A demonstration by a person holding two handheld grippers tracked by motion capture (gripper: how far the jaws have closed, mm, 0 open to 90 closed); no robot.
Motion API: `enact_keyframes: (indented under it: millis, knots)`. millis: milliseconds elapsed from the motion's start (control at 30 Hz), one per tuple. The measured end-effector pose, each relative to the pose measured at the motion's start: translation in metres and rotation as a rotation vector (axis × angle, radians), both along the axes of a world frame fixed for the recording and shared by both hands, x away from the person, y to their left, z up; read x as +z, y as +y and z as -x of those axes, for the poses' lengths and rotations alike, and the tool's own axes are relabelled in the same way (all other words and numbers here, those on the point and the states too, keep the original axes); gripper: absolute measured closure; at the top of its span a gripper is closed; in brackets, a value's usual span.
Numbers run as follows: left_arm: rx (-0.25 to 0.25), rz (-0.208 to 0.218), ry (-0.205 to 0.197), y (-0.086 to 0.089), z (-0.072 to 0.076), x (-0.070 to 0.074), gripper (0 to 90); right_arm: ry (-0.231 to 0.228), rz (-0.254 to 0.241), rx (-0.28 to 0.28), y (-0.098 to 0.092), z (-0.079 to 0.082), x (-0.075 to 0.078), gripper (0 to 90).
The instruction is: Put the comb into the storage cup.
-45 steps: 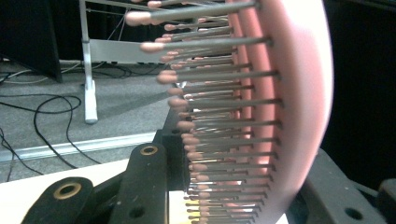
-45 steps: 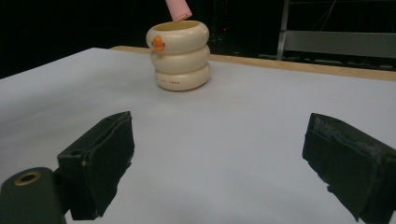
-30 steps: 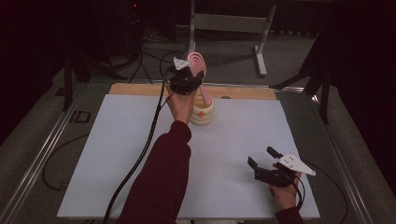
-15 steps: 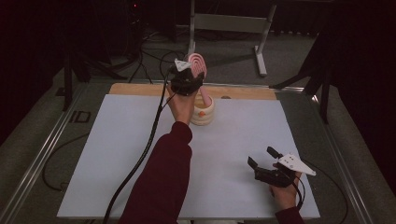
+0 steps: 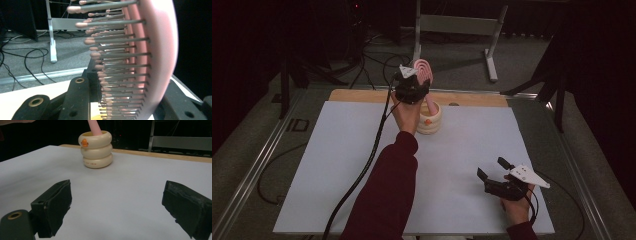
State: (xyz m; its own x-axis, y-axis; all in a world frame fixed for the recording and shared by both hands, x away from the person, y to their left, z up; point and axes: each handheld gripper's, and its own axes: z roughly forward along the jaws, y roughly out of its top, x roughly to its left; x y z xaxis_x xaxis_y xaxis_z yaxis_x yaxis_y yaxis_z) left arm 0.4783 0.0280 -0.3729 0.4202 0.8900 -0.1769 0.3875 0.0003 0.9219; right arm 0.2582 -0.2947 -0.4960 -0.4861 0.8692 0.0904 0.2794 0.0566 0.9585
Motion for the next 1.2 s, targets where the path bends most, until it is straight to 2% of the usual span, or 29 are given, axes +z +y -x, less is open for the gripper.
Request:
enact_keyframes:
  millis: [1200]
  knots:
    - [0.007, -0.004, 0.028, -0.002, -0.003, -0.015, 64.3, 0.002, -0.004, 0.006, 0.001, 0.0, 0.0, 8.9]
